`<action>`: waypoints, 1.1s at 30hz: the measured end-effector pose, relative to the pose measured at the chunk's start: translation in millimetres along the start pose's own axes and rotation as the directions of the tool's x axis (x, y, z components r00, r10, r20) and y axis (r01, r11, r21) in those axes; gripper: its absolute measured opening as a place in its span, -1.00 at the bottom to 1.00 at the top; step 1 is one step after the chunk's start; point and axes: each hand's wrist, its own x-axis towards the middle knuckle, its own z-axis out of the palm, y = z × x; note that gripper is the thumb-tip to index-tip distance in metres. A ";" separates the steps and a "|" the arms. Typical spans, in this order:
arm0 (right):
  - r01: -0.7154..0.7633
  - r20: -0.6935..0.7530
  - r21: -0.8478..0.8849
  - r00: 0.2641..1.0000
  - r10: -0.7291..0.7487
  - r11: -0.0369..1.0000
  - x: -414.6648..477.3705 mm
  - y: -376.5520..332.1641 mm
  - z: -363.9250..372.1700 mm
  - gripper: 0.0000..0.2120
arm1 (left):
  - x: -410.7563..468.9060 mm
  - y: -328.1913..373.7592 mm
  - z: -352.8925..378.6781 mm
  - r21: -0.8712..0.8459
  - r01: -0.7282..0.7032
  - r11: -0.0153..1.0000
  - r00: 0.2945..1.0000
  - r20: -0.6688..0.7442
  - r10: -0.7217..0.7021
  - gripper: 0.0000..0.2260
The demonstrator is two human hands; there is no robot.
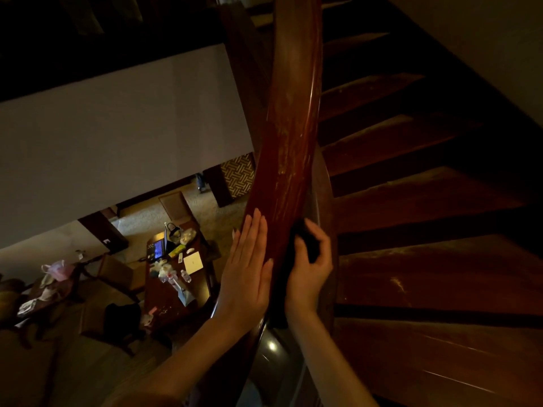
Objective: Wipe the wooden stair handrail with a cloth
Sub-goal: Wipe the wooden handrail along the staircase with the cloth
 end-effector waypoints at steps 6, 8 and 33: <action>0.105 0.042 0.009 0.994 -0.105 0.994 119.2 -58.8 48.4 -0.75 | 1.4 2.4 -2.9 -0.021 0.033 0.999 0.999 0.035 -0.032 -0.43; 0.117 0.083 0.013 0.990 -0.117 0.993 133.1 -67.8 50.7 -0.75 | 1.6 2.9 -3.7 -0.027 0.033 0.999 0.999 0.036 -0.032 -0.43; 0.859 0.631 -0.430 0.506 -0.588 0.278 126.2 -93.5 81.1 -0.76 | -1.5 -3.6 -3.7 -0.131 0.053 0.990 0.996 -0.063 -0.061 -0.48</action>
